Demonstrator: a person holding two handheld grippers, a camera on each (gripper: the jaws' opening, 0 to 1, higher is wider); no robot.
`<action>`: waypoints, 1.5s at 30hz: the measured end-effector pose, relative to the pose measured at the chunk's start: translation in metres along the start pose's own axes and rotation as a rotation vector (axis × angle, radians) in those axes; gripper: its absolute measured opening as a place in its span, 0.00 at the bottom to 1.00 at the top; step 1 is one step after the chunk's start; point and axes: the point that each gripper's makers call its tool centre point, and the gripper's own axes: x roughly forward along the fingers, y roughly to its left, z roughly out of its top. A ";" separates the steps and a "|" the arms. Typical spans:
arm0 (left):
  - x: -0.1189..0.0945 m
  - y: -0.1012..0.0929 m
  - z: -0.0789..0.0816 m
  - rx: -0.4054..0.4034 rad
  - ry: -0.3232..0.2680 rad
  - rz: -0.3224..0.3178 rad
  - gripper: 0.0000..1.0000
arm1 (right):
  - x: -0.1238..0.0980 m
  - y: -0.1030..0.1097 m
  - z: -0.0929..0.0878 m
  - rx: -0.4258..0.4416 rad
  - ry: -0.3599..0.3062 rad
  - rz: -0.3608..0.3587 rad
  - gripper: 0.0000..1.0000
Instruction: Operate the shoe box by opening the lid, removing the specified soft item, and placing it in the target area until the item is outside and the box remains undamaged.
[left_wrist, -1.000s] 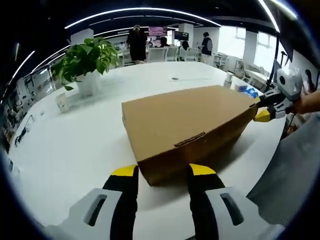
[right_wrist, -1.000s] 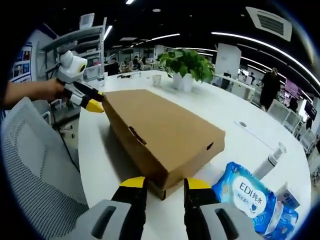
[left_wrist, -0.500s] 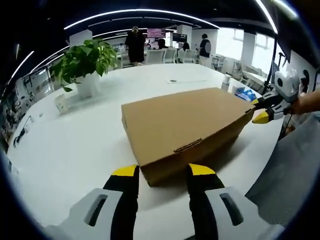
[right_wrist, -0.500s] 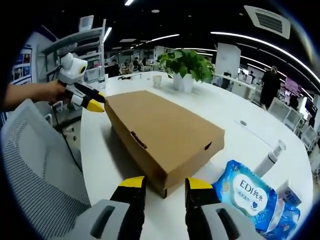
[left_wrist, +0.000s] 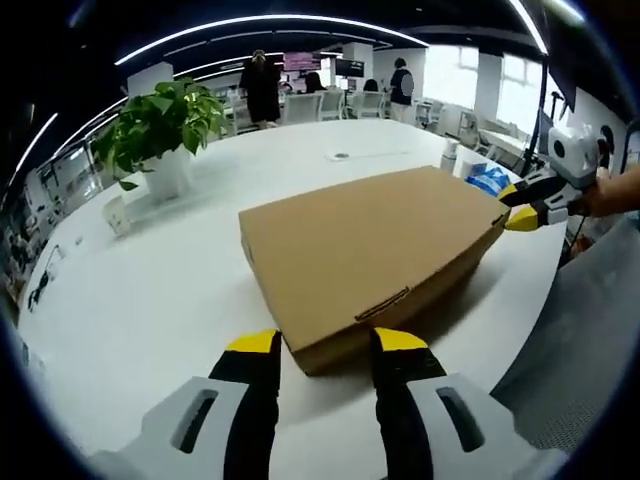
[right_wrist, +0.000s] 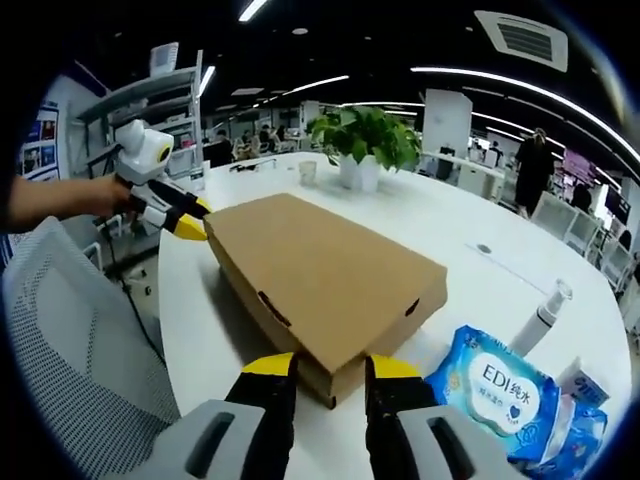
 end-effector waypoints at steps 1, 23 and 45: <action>0.001 0.000 0.000 -0.001 0.002 -0.001 0.36 | 0.001 0.000 -0.001 0.001 0.001 -0.001 0.23; 0.037 0.011 0.026 -0.023 0.026 -0.011 0.37 | 0.018 -0.038 0.008 0.005 0.018 -0.019 0.23; 0.065 0.017 0.051 -0.023 0.035 -0.028 0.37 | 0.030 -0.071 0.016 0.014 0.040 -0.063 0.23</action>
